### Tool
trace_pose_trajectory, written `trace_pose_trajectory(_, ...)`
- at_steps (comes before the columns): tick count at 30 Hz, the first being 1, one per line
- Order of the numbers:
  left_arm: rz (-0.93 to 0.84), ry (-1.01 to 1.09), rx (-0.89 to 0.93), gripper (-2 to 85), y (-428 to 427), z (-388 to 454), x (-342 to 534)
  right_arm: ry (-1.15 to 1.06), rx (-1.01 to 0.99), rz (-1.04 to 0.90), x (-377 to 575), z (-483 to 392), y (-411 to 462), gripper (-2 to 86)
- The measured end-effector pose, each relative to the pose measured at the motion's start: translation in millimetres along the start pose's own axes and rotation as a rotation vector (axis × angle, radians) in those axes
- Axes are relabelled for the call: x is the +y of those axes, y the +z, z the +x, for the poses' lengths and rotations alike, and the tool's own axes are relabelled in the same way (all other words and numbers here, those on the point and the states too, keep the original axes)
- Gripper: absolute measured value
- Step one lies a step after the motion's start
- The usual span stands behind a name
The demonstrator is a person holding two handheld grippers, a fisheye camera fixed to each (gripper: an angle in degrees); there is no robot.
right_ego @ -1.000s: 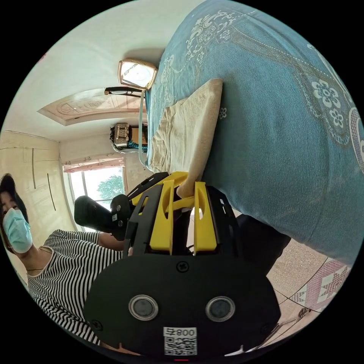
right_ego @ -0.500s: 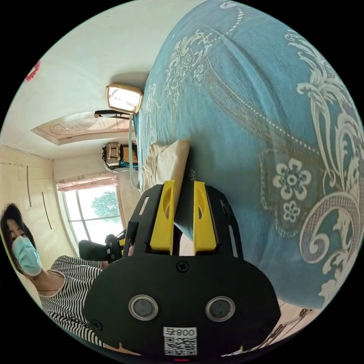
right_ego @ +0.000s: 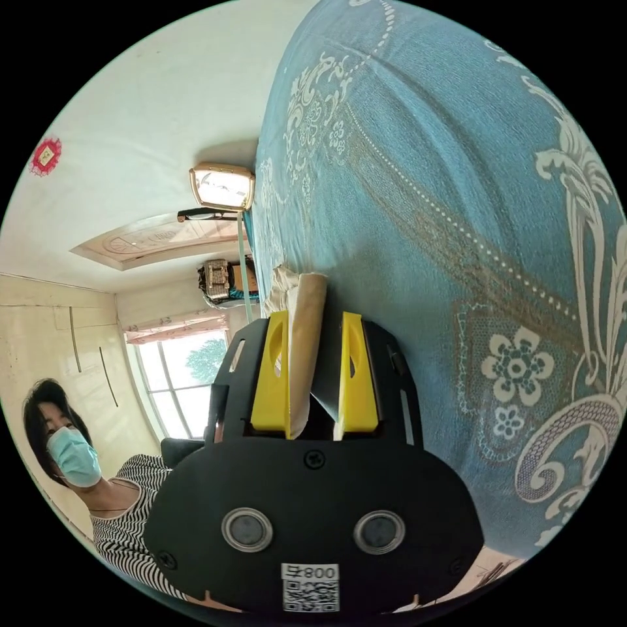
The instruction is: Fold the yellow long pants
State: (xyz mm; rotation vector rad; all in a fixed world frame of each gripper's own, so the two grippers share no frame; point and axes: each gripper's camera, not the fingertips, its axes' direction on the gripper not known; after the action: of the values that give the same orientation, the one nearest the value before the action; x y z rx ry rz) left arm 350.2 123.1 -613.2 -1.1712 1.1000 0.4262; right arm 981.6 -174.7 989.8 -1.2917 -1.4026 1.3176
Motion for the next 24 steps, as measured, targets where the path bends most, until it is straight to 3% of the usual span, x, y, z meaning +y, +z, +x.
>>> trace_pose_trajectory(8, -0.014, 0.032, -0.008, 2.9, -7, 17, -20, -0.034, 0.108, -0.124, -24, -26, 39, 7.7)
trace_pose_trajectory(24, 0.024, 0.112, 0.111, 3.2, -79, 63, -64, -0.041, 0.026, -0.037, 39, -27, 13, 3.9)
